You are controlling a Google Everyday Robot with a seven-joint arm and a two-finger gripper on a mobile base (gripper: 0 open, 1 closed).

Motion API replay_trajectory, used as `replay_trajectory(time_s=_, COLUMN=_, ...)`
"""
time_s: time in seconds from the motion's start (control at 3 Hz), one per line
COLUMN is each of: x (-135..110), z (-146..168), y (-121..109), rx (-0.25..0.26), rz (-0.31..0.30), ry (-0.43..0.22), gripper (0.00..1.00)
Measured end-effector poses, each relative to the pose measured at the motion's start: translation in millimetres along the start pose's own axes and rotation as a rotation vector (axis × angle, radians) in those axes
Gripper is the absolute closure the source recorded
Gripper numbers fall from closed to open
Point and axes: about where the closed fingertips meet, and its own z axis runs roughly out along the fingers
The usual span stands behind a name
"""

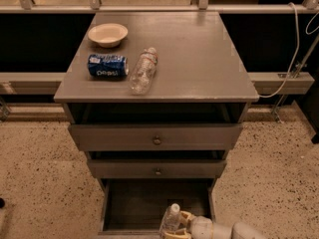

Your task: Place blue plastic bottle into bottom drawer

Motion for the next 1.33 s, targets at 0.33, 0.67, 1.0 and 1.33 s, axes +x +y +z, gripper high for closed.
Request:
replay_trajectory(time_s=0.33, x=10, z=8, y=-10, rx=0.007, rz=-0.006, ry=0.014, gripper=1.00)
replay_trajectory(time_s=0.67, x=41, z=18, y=-44, rx=0.059, rz=0.018, ry=-0.022, gripper=1.00)
replay_trajectory(time_s=1.0, x=89, z=34, y=-94, rx=0.134, rz=0.034, ry=-0.056, gripper=1.00)
replay_trajectory(time_s=1.33, x=115, z=44, y=-114, rx=0.191, rz=0.019, ry=-0.003, gripper=1.00)
